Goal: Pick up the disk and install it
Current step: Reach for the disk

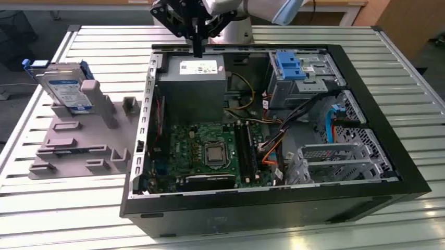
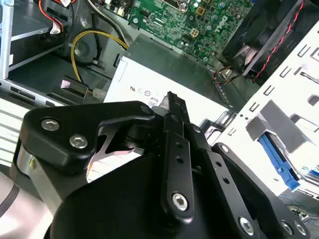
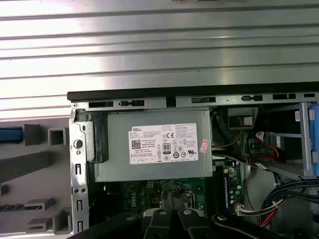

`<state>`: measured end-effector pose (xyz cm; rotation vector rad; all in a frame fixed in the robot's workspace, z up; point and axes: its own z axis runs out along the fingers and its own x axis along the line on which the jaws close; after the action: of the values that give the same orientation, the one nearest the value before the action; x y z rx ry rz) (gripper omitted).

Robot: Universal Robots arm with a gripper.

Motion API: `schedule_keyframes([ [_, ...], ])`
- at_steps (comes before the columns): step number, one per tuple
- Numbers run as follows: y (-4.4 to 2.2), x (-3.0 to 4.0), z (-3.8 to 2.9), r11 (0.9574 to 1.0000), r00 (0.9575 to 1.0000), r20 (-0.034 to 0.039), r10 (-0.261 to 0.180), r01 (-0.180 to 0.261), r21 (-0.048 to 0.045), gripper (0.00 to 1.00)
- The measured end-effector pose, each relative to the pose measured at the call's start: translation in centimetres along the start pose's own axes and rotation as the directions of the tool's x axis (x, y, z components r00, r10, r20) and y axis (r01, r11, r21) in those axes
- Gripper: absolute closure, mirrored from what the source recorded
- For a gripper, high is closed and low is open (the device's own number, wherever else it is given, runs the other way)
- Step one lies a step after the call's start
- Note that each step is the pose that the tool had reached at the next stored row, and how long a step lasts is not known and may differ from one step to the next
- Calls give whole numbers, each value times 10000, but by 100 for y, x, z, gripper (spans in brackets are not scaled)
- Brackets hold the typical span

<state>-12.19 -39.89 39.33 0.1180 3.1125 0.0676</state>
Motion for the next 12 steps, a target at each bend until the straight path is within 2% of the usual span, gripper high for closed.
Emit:
schedule_keyframes([
  [12, -1, 9, 0, 10000, 10000, 0, 1, -1, 0, 89],
])
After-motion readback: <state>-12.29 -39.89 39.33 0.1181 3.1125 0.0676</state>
